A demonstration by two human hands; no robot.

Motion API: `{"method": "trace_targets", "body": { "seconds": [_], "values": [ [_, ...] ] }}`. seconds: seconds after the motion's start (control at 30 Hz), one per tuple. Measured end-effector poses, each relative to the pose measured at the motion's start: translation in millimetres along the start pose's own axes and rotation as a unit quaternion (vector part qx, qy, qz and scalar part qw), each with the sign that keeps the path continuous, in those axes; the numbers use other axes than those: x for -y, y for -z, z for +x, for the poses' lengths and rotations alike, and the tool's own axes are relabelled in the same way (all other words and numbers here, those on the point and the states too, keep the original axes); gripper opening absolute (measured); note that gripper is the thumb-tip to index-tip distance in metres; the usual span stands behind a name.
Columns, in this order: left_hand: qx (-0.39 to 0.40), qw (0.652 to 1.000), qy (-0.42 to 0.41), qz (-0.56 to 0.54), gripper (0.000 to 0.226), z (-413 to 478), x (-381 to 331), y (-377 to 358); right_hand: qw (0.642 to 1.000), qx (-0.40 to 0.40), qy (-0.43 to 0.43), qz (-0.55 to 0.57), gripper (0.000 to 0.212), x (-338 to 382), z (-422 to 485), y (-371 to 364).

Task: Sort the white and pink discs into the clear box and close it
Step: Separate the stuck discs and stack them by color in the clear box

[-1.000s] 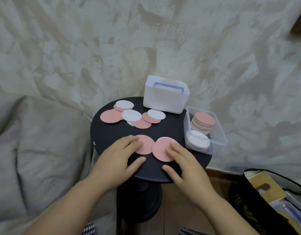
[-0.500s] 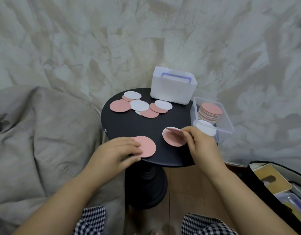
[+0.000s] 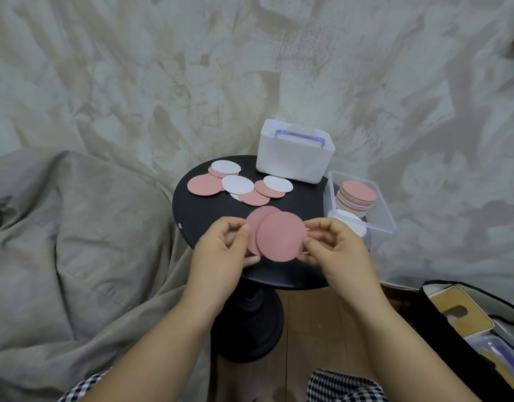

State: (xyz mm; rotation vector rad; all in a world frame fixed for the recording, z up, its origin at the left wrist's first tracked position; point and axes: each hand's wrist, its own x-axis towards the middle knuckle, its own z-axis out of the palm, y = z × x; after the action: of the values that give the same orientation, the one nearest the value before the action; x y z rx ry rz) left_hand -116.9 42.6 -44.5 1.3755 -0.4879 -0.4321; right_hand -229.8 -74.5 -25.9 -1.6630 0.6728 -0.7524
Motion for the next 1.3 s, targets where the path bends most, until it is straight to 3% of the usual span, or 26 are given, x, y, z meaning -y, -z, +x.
{"method": "trace_targets", "body": {
  "seconds": [0.1,0.2,0.27,0.37,0.47,0.53,0.73,0.9,1.07,1.2,1.3],
  "values": [
    [0.05,0.999,0.006,-0.014,0.005,-9,2,-2,0.998,0.013,-0.029,0.054,0.026,0,-2,-5],
    [0.039,0.999,-0.007,-0.012,0.008,-9,5,3,0.999,0.008,-0.025,0.039,0.021,-2,-2,-6],
    [0.005,1.0,-0.015,-0.002,0.008,-7,5,9,0.996,-0.012,0.026,-0.086,0.02,-7,1,-2],
    [-0.037,0.997,-0.051,0.051,0.01,-1,9,21,0.949,-0.018,0.111,-0.294,0.019,-11,6,4],
    [-0.048,0.991,-0.078,0.102,0.014,1,14,28,0.899,0.052,0.107,-0.421,0.046,-16,16,7],
    [-0.05,0.988,-0.085,0.123,0.016,0,16,29,0.875,0.076,0.092,-0.47,0.051,-18,20,7],
    [-0.05,0.988,-0.078,0.124,0.017,1,18,29,0.854,0.061,0.129,-0.5,0.028,-17,23,9],
    [-0.052,0.992,-0.059,0.1,0.011,5,17,29,0.908,-0.004,0.121,-0.402,0.02,-11,27,14],
    [-0.042,0.999,-0.026,0.01,0.005,8,7,18,0.934,-0.085,0.169,-0.302,0.016,2,26,16],
    [-0.004,0.998,0.0,-0.06,0.002,3,0,6,0.975,-0.059,0.116,-0.177,0.022,9,19,6],
    [0.048,0.996,0.005,-0.076,0.005,-3,-4,-1,0.986,-0.054,0.092,-0.128,0.025,7,14,-1]
  ]
}}
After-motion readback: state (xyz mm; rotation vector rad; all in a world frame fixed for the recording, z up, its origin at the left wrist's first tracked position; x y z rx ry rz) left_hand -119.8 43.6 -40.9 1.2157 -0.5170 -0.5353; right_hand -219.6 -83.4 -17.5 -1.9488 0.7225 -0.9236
